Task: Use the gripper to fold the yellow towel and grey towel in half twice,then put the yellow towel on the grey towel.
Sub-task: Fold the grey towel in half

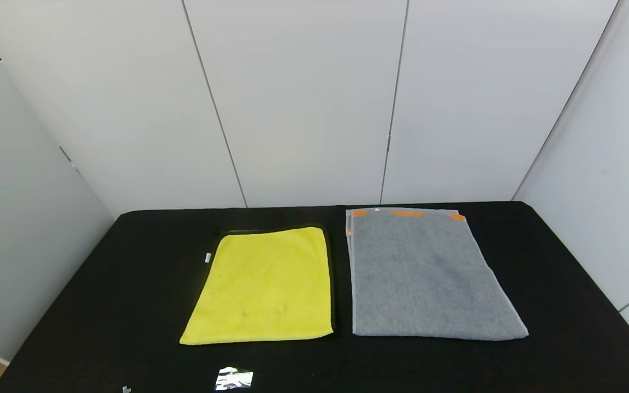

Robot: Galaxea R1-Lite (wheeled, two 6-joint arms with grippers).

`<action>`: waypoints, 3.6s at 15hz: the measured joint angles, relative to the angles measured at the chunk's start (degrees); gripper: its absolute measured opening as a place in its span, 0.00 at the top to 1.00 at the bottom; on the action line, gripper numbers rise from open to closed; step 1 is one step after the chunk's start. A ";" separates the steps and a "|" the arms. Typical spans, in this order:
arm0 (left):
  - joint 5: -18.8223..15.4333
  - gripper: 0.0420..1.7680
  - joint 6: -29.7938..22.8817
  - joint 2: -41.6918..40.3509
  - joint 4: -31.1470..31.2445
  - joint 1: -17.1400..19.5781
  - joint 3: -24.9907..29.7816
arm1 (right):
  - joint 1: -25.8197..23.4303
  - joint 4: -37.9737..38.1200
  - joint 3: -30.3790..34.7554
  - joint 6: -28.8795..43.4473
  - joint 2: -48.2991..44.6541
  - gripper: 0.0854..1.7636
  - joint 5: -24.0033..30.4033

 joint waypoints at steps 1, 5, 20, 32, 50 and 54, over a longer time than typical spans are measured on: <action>0.02 0.03 -0.06 0.00 0.00 0.00 0.00 | 0.00 -0.05 0.00 0.00 0.00 0.03 -0.02; -0.04 0.03 0.38 0.00 0.01 0.00 0.00 | 0.00 -0.02 0.00 0.00 0.00 0.03 -0.05; -1.05 0.03 1.85 2.19 6.53 -0.06 -7.98 | -0.02 11.53 -10.76 -0.51 0.38 0.03 0.35; -4.25 0.03 6.31 30.78 6.45 -5.28 -30.81 | 0.89 12.84 -30.76 -0.73 23.52 0.03 0.39; -7.89 0.03 12.45 75.98 15.13 -27.03 -59.04 | -0.71 13.20 -43.06 -6.05 60.39 0.03 0.72; -7.39 0.03 12.95 84.86 16.58 -33.01 -64.46 | -2.46 13.20 -43.19 -11.41 66.21 0.03 3.45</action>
